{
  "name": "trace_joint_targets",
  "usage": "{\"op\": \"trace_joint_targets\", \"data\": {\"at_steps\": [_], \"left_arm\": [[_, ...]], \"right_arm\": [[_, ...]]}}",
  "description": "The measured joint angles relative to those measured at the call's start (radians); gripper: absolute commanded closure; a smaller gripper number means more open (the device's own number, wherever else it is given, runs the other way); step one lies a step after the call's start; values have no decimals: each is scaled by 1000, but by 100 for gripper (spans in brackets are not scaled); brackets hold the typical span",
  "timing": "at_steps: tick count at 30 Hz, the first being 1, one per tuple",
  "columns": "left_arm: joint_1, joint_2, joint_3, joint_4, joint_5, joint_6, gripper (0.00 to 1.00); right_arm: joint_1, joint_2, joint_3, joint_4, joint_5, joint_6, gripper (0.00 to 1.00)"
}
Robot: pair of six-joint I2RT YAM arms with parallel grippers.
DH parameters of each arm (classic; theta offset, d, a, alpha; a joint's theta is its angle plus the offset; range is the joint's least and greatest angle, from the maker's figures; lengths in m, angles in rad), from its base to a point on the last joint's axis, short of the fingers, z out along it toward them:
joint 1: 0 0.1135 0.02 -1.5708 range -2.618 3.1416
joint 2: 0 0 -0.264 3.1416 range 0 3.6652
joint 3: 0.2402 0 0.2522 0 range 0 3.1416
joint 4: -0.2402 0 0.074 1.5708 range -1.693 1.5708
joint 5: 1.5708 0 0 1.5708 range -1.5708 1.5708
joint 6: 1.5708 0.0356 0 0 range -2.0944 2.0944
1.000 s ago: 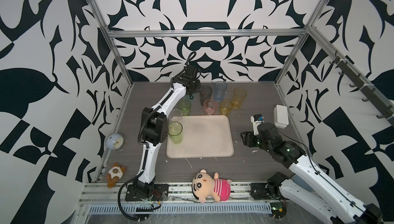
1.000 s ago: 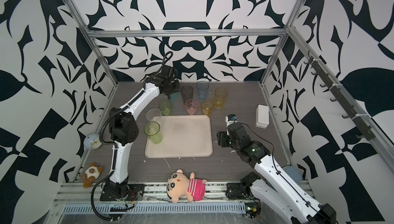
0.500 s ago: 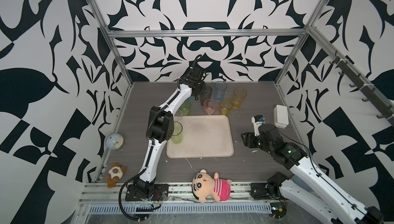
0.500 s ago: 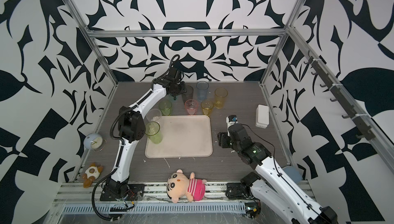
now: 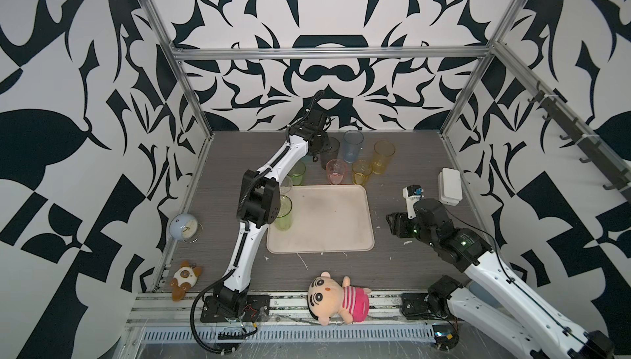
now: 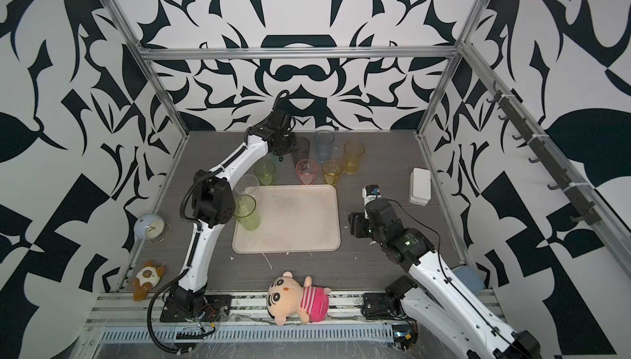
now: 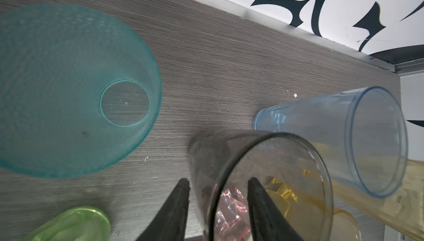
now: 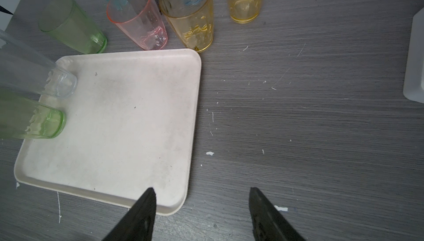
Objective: Place the glasses into the tray
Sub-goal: Pick up the glass from the top-center of the table.
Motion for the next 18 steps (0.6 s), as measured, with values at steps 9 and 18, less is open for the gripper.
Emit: {"op": "trace_joint_targets", "data": {"at_steps": [9, 18], "left_arm": [[0, 1, 0, -13, -10, -8, 62], [0, 1, -1, -11, -26, -9, 71]], "right_arm": [[0, 0, 0, -5, 0, 0, 33], [0, -7, 0, -11, 0, 4, 33]]}}
